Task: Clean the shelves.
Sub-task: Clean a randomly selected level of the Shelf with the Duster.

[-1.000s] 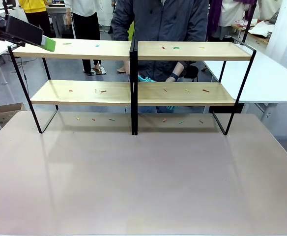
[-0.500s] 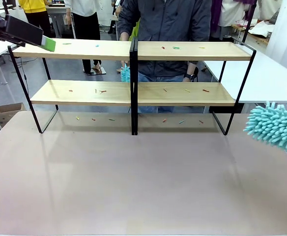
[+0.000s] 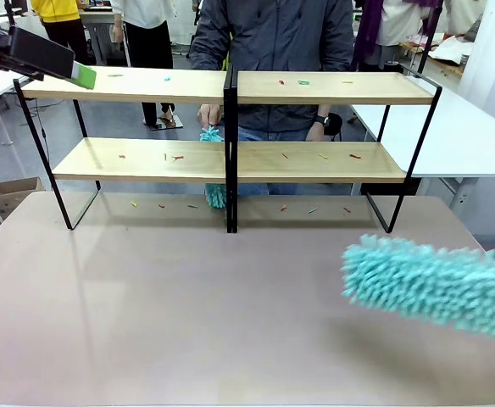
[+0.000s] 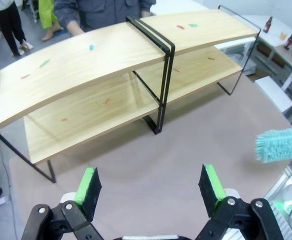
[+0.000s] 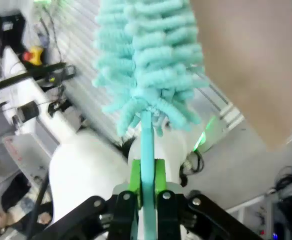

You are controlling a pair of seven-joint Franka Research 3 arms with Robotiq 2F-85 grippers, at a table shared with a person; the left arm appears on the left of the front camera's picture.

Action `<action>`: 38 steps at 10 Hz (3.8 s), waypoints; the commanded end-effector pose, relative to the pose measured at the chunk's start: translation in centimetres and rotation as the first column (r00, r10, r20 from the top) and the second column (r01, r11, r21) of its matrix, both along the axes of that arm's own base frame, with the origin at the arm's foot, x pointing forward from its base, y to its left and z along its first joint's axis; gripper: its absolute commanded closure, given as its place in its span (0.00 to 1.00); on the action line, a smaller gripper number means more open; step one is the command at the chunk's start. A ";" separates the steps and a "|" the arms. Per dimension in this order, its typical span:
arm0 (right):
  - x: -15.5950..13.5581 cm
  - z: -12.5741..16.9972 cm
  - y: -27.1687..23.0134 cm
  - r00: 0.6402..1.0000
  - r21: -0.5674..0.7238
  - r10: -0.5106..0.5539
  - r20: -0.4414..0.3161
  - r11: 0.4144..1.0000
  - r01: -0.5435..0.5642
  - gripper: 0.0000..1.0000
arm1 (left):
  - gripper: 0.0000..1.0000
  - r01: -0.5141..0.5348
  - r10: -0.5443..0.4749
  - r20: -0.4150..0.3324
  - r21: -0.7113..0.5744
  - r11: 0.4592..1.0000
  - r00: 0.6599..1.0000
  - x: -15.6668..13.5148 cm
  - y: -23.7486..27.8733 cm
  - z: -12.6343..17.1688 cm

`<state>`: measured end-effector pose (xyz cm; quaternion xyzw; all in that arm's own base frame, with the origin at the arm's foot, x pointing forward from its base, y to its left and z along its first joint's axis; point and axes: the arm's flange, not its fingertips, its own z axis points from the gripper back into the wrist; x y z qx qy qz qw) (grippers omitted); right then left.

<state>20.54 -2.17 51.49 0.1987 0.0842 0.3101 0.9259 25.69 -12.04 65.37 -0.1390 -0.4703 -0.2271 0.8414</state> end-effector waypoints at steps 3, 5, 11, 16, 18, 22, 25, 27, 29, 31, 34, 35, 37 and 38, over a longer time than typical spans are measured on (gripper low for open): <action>2.6 -2.5 0.7 0.965 0.063 -0.243 0.095 0.969 0.238 0.88 | 0.00 0.000 0.000 0.001 -0.003 1.000 1.000 0.0 0.1 0.0; 3.9 -2.6 2.7 0.982 0.042 -0.161 0.098 0.987 0.157 0.88 | 0.00 0.000 0.000 0.001 -0.003 1.000 1.000 0.0 0.1 0.0; 6.9 -3.3 1.5 0.994 0.004 -0.105 -0.021 0.994 0.105 0.88 | 0.00 0.000 0.000 0.001 -0.003 1.000 1.000 0.0 0.1 0.0; 1.3 -3.9 -3.5 0.990 0.132 -0.137 0.043 0.983 0.130 0.88 | 0.00 0.000 0.000 0.001 -0.003 1.000 1.000 0.0 0.1 0.0; 5.9 -4.8 3.2 0.985 0.104 -0.145 0.095 0.985 0.135 0.88 | 0.00 0.000 0.000 0.001 -0.003 1.000 1.000 0.0 0.1 0.0; 12.0 -7.2 10.9 0.987 0.069 -0.146 0.062 0.988 0.141 0.88 | 0.00 0.000 0.000 0.001 -0.003 1.000 1.000 0.0 0.1 0.0; 11.2 -6.9 10.8 0.989 0.059 -0.121 0.086 0.991 0.116 0.88 | 0.00 0.000 0.000 0.001 -0.003 1.000 1.000 0.0 0.1 0.0; 14.9 -10.3 12.1 0.973 0.078 -0.206 0.102 0.977 0.199 0.88 | 0.00 0.000 0.000 0.001 -0.003 1.000 1.000 0.0 0.1 0.0; 18.7 -11.7 13.7 0.985 0.233 -0.154 0.076 0.963 0.132 0.88 | 0.00 0.000 0.000 0.001 -0.003 1.000 1.000 0.0 0.1 0.0; 20.8 -12.4 14.8 0.964 0.218 -0.215 0.159 0.960 0.178 0.88 | 0.00 0.000 0.000 0.001 -0.003 1.000 1.000 0.0 0.1 0.0; 24.6 -15.3 15.9 0.954 0.191 -0.270 0.126 0.951 0.244 0.88 | 0.00 0.000 0.000 0.001 -0.003 1.000 1.000 0.0 0.1 0.0; 25.0 -15.6 15.9 0.944 0.187 -0.309 0.116 0.940 0.284 0.88 | 0.00 0.000 0.000 0.001 -0.003 1.000 1.000 0.0 0.1 0.0; 23.7 -15.0 14.7 0.849 0.132 -0.513 0.128 0.857 0.498 0.88 | 0.00 0.000 0.000 0.001 -0.003 1.000 1.000 0.0 0.1 0.0; 22.5 -14.8 14.1 0.796 0.085 -0.589 0.140 0.808 0.583 0.88 | 0.00 0.000 0.000 0.001 -0.003 1.000 1.000 0.0 0.1 0.0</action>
